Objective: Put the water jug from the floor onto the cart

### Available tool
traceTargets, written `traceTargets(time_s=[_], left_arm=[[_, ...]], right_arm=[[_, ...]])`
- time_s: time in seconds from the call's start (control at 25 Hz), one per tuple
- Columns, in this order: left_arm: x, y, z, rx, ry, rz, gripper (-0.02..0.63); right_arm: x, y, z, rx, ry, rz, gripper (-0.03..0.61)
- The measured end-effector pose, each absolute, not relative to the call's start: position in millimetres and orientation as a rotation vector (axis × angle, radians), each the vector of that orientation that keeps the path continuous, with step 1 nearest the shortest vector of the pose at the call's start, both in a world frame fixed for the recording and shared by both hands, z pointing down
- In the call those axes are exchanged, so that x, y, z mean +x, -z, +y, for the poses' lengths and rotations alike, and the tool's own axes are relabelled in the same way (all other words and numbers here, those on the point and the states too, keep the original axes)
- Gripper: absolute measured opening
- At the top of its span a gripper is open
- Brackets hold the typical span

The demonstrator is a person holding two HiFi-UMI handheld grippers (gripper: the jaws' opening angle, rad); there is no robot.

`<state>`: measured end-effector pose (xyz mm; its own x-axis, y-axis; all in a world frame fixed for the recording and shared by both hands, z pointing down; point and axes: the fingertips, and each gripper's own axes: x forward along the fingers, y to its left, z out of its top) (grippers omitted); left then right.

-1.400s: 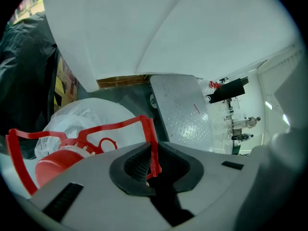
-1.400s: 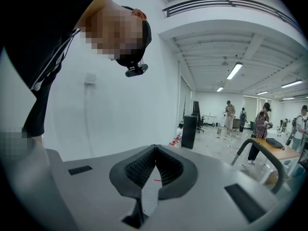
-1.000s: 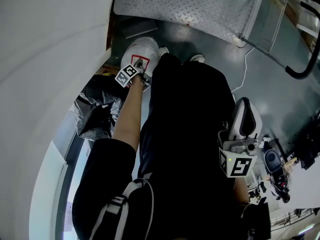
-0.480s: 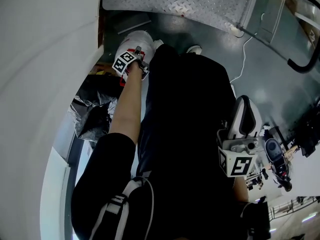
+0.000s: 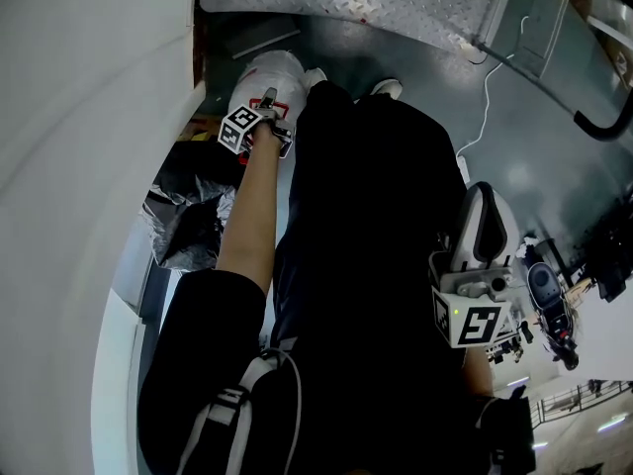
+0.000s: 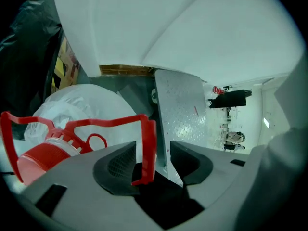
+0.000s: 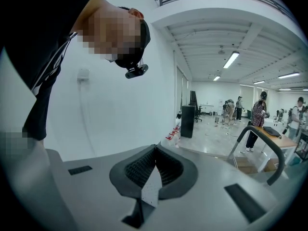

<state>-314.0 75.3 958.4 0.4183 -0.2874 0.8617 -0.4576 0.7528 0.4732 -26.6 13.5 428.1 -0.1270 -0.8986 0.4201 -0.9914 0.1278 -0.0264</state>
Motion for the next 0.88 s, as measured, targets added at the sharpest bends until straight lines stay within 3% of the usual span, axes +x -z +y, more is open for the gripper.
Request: traceTargets(time_s=[0.12,0.4,0.44,0.48,0.52,0.88], left_arm=[[-315,-958,72,0.743,-0.075,-1.161,0.257],[-299,-977,68,0.823,-0.189,-1.064,0.259],[-299,-979,67,0.821,-0.205,-1.060,0.231],[-302,-980,68,0.816,-0.224,-1.067,0.113],[-305,-981,68,0.812,-0.243,-1.078,0.041],[-309,-926,95,0.869,-0.259,-1.052,0.017]], right_arm=[[-31,-427,11,1.836,-0.435,-2.113,0.014],[-31,-432,15,1.836,-0.463,-2.090,0.014],[-31,-433,16,1.836,-0.462,-2.087,0.014],[-30,-433,18,1.836,-0.458,-2.085,0.014],[-30,-433,18,1.839,-0.452,-2.084,0.014],[-21,-390,21,1.871,-0.412,-2.120,0.014]])
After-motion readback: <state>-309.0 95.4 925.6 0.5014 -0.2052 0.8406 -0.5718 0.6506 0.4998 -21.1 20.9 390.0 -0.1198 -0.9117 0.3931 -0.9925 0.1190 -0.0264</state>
